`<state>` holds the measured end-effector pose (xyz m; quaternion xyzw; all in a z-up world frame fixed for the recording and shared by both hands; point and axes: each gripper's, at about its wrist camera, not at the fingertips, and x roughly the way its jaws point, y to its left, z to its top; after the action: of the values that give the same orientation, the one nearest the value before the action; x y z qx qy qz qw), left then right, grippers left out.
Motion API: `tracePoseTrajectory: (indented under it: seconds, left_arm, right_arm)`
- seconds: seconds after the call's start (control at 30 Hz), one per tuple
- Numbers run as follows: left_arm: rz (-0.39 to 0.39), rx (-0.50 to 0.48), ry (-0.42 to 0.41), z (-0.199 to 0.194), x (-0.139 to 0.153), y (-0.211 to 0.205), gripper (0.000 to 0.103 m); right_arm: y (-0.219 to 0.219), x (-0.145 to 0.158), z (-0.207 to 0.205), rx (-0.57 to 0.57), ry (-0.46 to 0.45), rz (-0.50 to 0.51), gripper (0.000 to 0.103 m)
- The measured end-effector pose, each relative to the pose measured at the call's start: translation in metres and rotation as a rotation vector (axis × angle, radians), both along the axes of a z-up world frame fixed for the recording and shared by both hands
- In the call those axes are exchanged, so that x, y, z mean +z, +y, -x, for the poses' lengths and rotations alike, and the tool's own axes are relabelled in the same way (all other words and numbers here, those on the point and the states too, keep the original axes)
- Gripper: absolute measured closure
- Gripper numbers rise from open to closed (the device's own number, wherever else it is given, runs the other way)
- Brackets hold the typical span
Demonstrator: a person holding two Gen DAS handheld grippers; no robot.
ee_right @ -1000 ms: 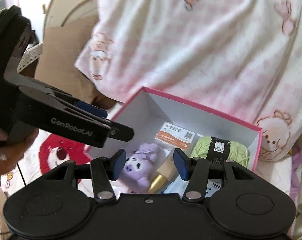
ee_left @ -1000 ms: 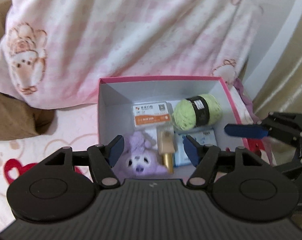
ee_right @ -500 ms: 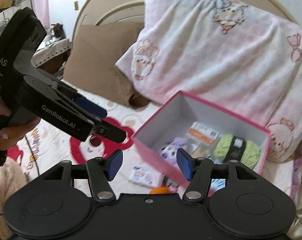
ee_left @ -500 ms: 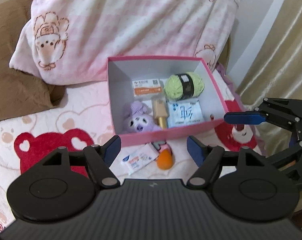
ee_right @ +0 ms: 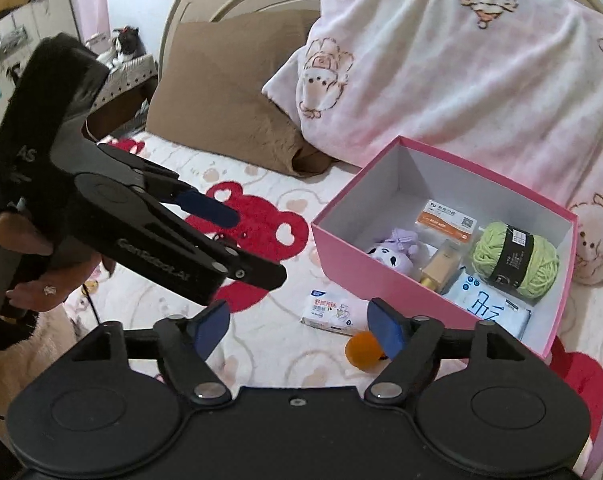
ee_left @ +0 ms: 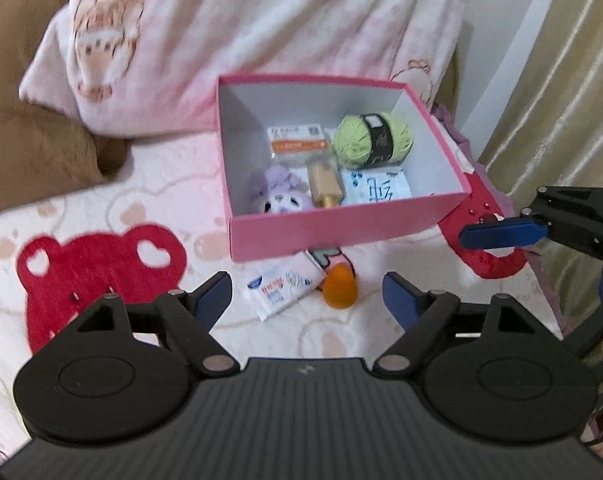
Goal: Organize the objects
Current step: 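Withdraw the right tool and move it to the white wet-wipe pack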
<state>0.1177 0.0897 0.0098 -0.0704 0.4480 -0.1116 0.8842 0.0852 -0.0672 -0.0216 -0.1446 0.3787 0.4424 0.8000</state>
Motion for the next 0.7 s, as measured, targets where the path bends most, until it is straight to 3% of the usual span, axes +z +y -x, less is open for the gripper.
tracePoseTrajectory:
  seconds: [0.2,0.37,0.5,0.7]
  left_arm:
    - [0.026,0.030,-0.021,-0.003,-0.037,0.008,0.021]
    - [0.062,0.056,-0.033,-0.009,-0.074,0.017,0.020]
    - [0.131,0.102,0.032,-0.020,-0.108,0.029,0.020]
    - [0.208,0.138,0.054,-0.030,-0.137,0.036,0.020]
  right_arm:
    - [0.013,-0.034,-0.006,0.056,-0.032,0.036,0.019]
    - [0.021,-0.070,-0.033,0.042,0.050,0.045,0.019]
    - [0.027,-0.092,-0.054,0.025,0.092,0.067,0.019]
    - [0.044,-0.121,-0.072,0.052,0.105,0.110,0.019]
